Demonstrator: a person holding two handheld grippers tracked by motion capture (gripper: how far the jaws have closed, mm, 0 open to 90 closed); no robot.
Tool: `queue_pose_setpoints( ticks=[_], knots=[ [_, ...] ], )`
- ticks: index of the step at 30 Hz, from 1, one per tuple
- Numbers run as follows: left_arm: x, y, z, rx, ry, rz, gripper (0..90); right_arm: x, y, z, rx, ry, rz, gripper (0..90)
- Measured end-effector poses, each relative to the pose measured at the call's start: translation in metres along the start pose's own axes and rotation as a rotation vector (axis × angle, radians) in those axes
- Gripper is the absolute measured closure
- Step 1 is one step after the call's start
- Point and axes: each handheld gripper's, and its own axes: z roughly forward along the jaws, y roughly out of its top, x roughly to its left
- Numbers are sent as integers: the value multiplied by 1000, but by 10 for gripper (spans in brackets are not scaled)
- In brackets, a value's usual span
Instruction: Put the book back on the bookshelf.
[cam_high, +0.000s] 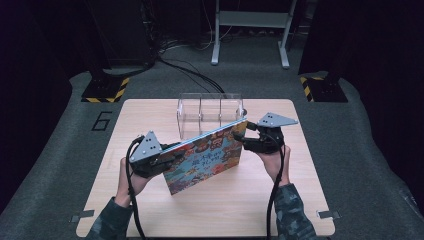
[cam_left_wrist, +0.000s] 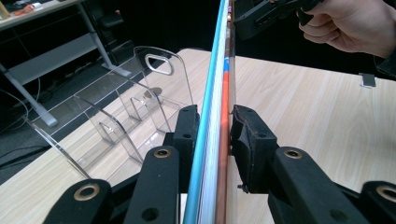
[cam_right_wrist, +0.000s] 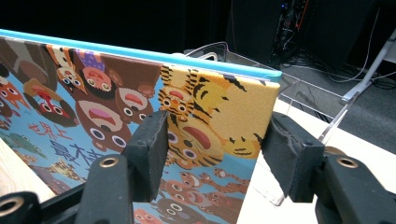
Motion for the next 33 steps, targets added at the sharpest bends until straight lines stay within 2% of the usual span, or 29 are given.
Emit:
queue_pose_setpoints(
  ticks=[2,3,7,8,9,10,11,13,14,15,16,17,18,19,20,21,24,27,30,31,32,33],
  knots=[
    [2,6,2,49,-24,1,715,0,0,0,1,2,5,419],
    [4,9,3,70,-20,9,713,0,0,0,1,4,6,422],
    [10,17,6,91,-66,0,716,-2,0,-1,-3,2,14,439],
    [11,17,5,79,-69,-12,716,-2,0,-1,-4,2,17,441],
    [13,18,6,90,-94,-17,711,-2,0,-1,-7,3,14,442],
    [14,18,6,99,-101,-15,702,-2,-1,-1,-9,2,19,442],
    [13,18,7,99,-94,-5,689,-2,-1,-1,-9,2,19,442],
    [13,18,10,131,-137,56,659,-2,-1,-1,-9,2,20,441],
    [12,18,12,156,-99,60,644,-2,-1,-1,-10,3,20,441],
    [12,18,13,169,-96,46,645,-2,-1,-2,-10,5,21,441],
    [14,17,14,163,-134,36,645,-2,-1,-2,-10,6,21,442],
    [15,17,16,151,-144,5,646,-2,-1,-3,-12,6,23,441],
    [14,16,16,151,-125,9,658,-2,-2,-3,-13,4,30,441],
    [15,17,17,171,-111,40,664,-2,-2,-3,-14,5,28,441],
    [14,18,18,171,-105,22,655,-1,-2,-4,-11,5,30,440],
    [14,19,19,186,-121,23,682,-2,-2,-3,-15,3,27,441],
    [13,22,23,222,-132,60,732,-1,-1,-3,-8,-1,31,439],
    [13,23,25,230,-140,58,753,-1,-1,-2,-6,-4,32,430],
    [15,23,26,221,-165,44,768,-1,-1,-3,-6,4,42,409],
    [16,23,26,227,-169,47,771,-1,-1,-3,-4,8,45,389],
    [16,23,26,224,-170,35,777,0,-2,-4,-2,6,49,318],
    [17,23,26,229,-172,34,778,-1,-4,-6,-10,7,51,293]
  ],
)
